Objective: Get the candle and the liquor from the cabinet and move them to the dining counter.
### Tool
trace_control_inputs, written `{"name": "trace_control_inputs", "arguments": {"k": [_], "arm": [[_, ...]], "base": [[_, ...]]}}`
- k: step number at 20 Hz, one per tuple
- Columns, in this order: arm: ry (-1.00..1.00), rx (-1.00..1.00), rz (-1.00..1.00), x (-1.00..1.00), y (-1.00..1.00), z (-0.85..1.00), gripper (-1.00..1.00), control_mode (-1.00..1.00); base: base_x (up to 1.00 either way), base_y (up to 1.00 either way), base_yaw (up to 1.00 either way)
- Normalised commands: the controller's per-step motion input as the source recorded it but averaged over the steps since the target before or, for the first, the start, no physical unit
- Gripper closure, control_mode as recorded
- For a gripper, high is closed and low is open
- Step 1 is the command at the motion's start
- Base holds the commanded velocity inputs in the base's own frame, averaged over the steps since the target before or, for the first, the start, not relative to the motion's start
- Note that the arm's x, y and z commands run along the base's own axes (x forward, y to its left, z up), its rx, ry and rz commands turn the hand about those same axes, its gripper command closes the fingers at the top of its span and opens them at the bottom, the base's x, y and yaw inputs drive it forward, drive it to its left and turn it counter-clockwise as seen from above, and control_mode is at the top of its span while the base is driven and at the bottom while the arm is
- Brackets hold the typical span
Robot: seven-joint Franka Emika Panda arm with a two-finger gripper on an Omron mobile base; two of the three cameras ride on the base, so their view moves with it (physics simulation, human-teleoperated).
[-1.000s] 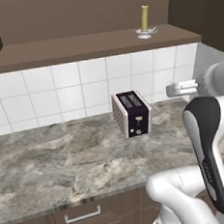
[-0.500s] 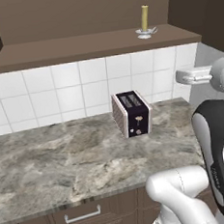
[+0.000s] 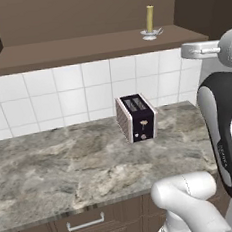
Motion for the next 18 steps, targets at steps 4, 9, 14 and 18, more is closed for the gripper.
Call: {"name": "trace_control_inputs", "arguments": {"k": [4,9,14,18], "arm": [[-0.01,0.00,0.00,0.30,0.00,0.09,-1.00,-1.00],[-0.08,0.00,0.00,0.32,0.00,0.01,-1.00,-1.00],[0.00,0.00,0.00,0.25,0.00,0.16,-1.00,-1.00],[0.00,0.00,0.00,0.40,0.00,0.02,-1.00,-1.00]], "base": [[0.00,0.00,0.00],[0.00,0.00,0.00],[0.00,0.00,0.00],[0.00,0.00,0.00]]}}
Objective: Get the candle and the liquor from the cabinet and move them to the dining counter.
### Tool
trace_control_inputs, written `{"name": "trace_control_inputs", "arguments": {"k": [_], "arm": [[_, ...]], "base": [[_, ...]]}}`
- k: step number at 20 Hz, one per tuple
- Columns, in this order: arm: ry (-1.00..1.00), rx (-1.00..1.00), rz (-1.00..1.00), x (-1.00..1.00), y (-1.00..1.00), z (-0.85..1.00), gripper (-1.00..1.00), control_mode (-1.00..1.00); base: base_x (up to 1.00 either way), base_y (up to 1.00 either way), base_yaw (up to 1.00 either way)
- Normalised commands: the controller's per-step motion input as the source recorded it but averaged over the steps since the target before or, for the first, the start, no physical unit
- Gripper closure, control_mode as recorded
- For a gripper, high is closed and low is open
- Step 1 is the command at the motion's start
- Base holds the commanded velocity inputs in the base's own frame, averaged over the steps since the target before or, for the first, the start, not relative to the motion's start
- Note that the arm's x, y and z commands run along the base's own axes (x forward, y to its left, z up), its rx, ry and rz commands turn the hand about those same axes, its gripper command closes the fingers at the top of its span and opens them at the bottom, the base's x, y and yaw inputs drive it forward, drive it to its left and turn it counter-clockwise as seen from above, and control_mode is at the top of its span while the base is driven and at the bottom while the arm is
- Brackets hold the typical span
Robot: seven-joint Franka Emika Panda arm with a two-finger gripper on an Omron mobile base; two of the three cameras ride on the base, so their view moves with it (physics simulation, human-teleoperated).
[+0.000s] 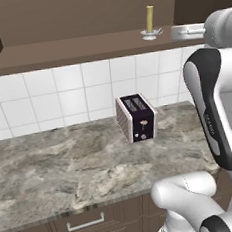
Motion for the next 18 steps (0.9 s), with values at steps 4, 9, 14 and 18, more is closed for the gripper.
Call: {"name": "trace_control_inputs", "arguments": {"k": [4,9,14,18], "arm": [[0.00,0.00,0.00,0.31,0.00,0.00,-1.00,-1.00],[0.00,0.00,0.00,0.29,0.00,0.00,-1.00,-1.00],[0.00,0.00,0.00,0.33,0.00,0.00,-1.00,-1.00],[0.01,0.00,0.00,0.33,0.00,0.00,-1.00,-1.00]], "base": [[0.00,0.00,0.00],[0.00,0.00,0.00],[0.00,0.00,0.00],[0.00,0.00,0.00]]}}
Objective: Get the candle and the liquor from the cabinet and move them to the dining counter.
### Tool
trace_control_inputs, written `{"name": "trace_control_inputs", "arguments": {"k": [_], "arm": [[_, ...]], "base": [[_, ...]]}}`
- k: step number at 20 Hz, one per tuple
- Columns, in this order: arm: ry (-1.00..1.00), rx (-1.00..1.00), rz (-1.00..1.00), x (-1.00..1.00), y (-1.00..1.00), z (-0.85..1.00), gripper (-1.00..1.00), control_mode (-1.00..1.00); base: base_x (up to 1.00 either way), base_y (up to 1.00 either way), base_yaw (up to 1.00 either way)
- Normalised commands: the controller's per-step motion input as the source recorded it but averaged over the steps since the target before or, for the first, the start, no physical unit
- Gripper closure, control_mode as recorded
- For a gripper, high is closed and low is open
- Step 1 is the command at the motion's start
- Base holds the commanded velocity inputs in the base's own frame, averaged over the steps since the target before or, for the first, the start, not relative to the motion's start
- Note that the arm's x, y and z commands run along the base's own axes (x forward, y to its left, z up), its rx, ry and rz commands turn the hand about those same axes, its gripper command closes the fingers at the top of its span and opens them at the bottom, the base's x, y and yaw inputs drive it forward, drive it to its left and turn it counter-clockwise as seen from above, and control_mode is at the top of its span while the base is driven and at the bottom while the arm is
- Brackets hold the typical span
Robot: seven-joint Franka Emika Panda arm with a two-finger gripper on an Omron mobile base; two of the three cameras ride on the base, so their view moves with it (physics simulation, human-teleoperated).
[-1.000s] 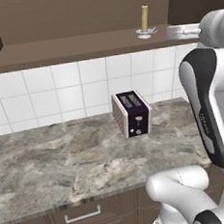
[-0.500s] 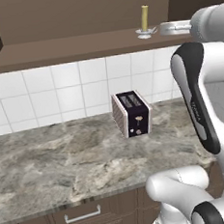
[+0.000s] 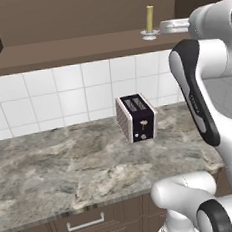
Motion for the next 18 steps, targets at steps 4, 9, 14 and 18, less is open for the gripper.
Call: {"name": "trace_control_inputs", "arguments": {"k": [4,9,14,18], "arm": [[0.00,0.00,0.00,0.27,0.00,0.00,-1.00,-1.00],[0.00,0.00,0.00,0.23,0.00,0.00,-1.00,-1.00],[0.00,0.00,0.00,0.21,0.00,0.00,-1.00,-1.00],[0.01,0.00,0.00,0.38,0.00,0.00,-1.00,-1.00]], "base": [[0.00,0.00,0.00],[0.00,0.00,0.00],[0.00,0.00,0.00],[0.00,0.00,0.00]]}}
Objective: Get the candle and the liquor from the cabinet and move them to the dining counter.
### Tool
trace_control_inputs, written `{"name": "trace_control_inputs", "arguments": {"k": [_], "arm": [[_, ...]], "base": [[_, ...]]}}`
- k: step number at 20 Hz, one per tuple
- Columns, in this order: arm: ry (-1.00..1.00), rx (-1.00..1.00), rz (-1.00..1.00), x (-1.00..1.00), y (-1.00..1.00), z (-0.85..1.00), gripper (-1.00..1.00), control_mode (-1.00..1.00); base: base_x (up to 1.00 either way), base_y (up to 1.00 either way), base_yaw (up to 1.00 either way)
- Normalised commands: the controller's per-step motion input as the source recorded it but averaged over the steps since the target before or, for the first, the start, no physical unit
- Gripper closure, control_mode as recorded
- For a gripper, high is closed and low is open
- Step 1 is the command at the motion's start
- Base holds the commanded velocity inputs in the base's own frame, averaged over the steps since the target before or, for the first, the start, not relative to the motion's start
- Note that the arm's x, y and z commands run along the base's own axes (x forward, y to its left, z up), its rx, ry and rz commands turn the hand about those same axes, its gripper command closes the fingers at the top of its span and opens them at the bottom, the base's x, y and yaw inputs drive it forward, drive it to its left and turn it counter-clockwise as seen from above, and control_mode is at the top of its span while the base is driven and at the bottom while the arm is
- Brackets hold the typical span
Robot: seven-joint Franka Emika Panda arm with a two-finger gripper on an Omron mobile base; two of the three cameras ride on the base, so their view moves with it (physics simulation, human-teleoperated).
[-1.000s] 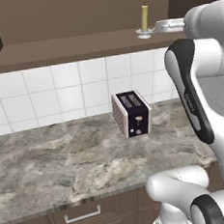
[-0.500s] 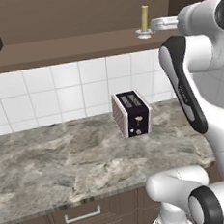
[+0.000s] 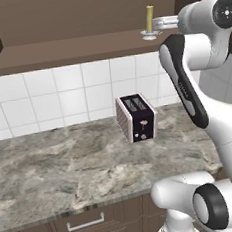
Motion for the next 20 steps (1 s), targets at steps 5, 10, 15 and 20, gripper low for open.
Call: {"name": "trace_control_inputs", "arguments": {"k": [5,10,15,20], "arm": [[0.00,0.00,0.00,0.39,0.00,0.00,-1.00,-1.00],[0.01,0.00,0.00,0.38,0.00,0.00,-1.00,-1.00],[0.06,0.00,0.00,0.35,0.00,0.00,-1.00,-1.00],[0.07,0.00,0.00,0.37,0.00,0.00,-1.00,-1.00]], "base": [[0.00,0.00,0.00],[0.00,0.00,0.00],[0.00,0.00,0.00],[0.00,0.00,0.00]]}}
